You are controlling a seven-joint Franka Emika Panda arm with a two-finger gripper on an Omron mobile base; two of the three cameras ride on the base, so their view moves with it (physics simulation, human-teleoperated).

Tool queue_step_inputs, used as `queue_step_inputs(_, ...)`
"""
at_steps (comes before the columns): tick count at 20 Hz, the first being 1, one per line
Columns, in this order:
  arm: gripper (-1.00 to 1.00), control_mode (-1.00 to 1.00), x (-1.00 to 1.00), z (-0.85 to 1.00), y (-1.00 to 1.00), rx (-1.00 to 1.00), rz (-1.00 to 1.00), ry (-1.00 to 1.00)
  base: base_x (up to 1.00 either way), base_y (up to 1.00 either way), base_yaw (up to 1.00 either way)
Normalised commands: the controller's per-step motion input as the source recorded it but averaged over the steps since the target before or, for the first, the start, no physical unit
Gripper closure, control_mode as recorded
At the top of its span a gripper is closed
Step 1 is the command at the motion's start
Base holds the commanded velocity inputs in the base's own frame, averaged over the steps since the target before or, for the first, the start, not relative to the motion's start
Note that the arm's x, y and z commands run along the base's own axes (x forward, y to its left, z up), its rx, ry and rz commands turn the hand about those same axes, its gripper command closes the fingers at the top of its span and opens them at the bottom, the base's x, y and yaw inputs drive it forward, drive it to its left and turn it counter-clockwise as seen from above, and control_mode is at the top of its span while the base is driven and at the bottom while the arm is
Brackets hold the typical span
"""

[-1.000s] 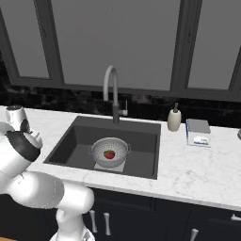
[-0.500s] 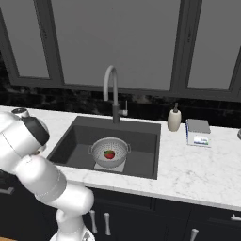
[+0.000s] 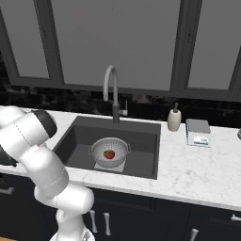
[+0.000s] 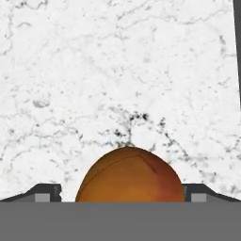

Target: Put the colander in the sink, put the peach, mango in the colander, and turn on the sink faucet and pour water over the colander.

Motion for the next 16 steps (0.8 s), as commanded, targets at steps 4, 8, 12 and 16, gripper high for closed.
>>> queue_step_inputs(4,-1.0,-1.0,0.0,-0.29,0.0,-0.01,0.0,0.0,0.0,0.0,0.0)
queue_step_inputs(8,1.0,-1.0,0.0,-0.26,0.0,-0.02,0.0,0.0,0.0,0.0,0.0)
queue_step_inputs(12,1.0,-1.0,0.0,-0.02,0.04,0.0,0.0,-0.01,0.0,0.0,0.0)
queue_step_inputs(16,1.0,-1.0,-0.54,-0.08,-0.11,0.0,-0.1,-0.1,0.0,0.0,0.0)
